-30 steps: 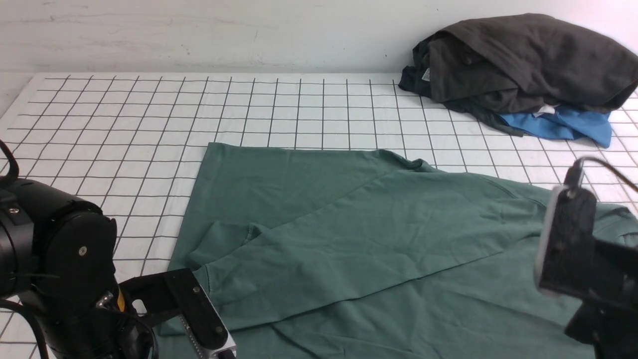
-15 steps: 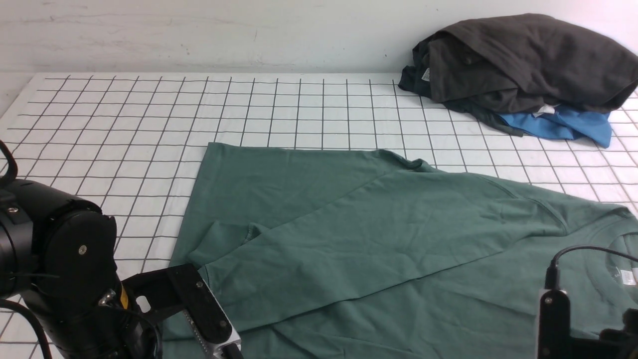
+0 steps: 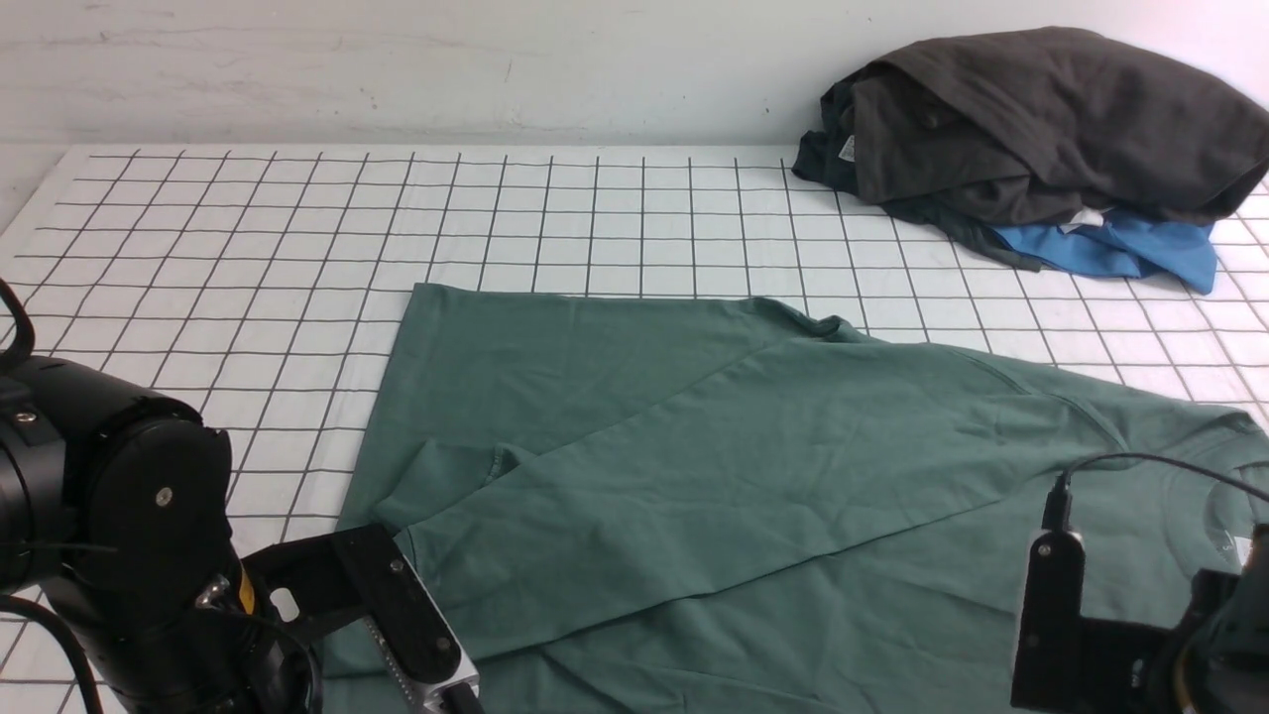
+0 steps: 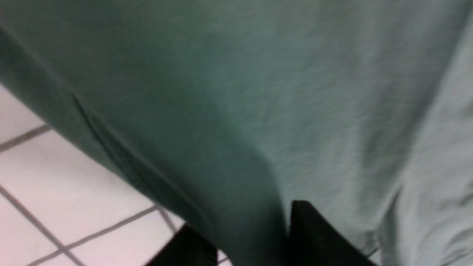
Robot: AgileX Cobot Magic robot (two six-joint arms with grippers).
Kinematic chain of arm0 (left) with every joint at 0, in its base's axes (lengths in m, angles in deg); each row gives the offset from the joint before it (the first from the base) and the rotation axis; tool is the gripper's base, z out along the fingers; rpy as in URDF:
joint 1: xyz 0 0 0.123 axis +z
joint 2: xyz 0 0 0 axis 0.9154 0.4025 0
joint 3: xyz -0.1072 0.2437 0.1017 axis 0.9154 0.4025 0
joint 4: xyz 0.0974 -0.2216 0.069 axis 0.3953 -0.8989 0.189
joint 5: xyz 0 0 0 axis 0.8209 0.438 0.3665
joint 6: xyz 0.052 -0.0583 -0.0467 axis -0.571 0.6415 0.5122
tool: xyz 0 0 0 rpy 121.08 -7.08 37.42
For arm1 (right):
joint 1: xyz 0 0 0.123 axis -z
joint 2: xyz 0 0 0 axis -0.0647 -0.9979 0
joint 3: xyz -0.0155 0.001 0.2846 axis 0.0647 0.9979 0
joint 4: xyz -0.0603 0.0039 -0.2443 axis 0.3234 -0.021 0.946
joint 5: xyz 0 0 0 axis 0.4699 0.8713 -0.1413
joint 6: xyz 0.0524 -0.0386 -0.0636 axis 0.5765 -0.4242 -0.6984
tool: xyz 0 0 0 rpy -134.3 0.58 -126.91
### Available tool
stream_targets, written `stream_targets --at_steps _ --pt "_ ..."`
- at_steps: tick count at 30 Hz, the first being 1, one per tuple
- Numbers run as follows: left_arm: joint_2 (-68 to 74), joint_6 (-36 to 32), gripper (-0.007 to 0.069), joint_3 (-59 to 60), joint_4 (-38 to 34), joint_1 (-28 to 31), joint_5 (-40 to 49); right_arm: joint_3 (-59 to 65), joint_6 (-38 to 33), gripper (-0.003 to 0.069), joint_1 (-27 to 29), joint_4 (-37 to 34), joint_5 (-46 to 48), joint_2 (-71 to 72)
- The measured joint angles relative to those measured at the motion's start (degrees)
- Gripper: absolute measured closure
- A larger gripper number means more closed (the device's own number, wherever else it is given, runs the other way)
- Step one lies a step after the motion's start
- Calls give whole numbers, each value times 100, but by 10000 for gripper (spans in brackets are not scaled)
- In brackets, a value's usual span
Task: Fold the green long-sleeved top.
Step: Use both arms simultaneously to clamp the lower edge of the clothing fabric, then use both arms to drag the lower edge of the fabric forward and fold it over the upper edge
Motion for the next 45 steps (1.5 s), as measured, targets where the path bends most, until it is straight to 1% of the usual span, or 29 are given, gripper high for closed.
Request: stream_targets --at_steps 1,2,3,5,8,11,16,17,20,21,22,23,24,28,36,37,40,41,42,45 --pt "0 0 601 0 6 0 -19 -92 -7 554 0 0 73 47" --pt "0 0 601 0 16 0 -32 -140 -34 601 0 -6 125 69" --pt "0 0 601 0 25 0 -52 -181 -70 630 0 -12 176 74" --pt "0 0 601 -6 69 0 -85 -284 -162 651 0 -25 294 74" --pt "0 0 601 -84 164 0 -91 -463 -352 655 0 -37 481 74" --pt "13 0 601 -477 351 0 -91 -952 -683 656 179 -137 710 74" --pt "214 0 600 -1286 498 221 35 -1772 -1303 656 871 -613 814 45" --pt "346 -32 600 -1551 504 355 115 -2029 -1503 656 1123 -840 845 -21" --pt "703 -188 600 -2220 549 650 289 -2669 -1955 656 1565 -1320 935 -277" --pt "733 -202 600 -2271 549 671 301 -2669 -1982 656 1591 -1353 939 -300" --pt "997 -313 600 -2746 549 813 379 -3046 -2215 656 1776 -1583 964 -508" --pt "1068 -339 600 -2800 549 843 394 -3088 -2236 656 1813 -1634 970 -566" --pt "1325 -426 600 -3198 549 934 469 -3422 -2352 656 1926 -1776 993 -785" --pt "2004 -547 600 -4286 505 1106 681 -4218 -2476 656 2097 -1948 1074 -1451" --pt "3378 -592 600 -6307 454 1450 930 -5755 -2507 656 2427 -2007 1297 -2804" --pt "3411 -592 600 -6347 454 1450 930 -5830 -2507 656 2438 -2007 1294 -2836" --pt "3990 -598 600 -6986 447 1584 931 -6464 -2507 656 2584 -2126 1334 -3382" --pt "4023 -598 600 -6986 447 1590 931 -6496 -2507 656 2592 -2140 1340 -3442" --pt "4278 -598 600 -7264 437 1641 936 -6780 -2507 656 2618 -2173 1340 -3683" --pt "4682 -587 600 -7602 433 1698 936 -7115 -2498 656 2635 -2200 1333 -4039"
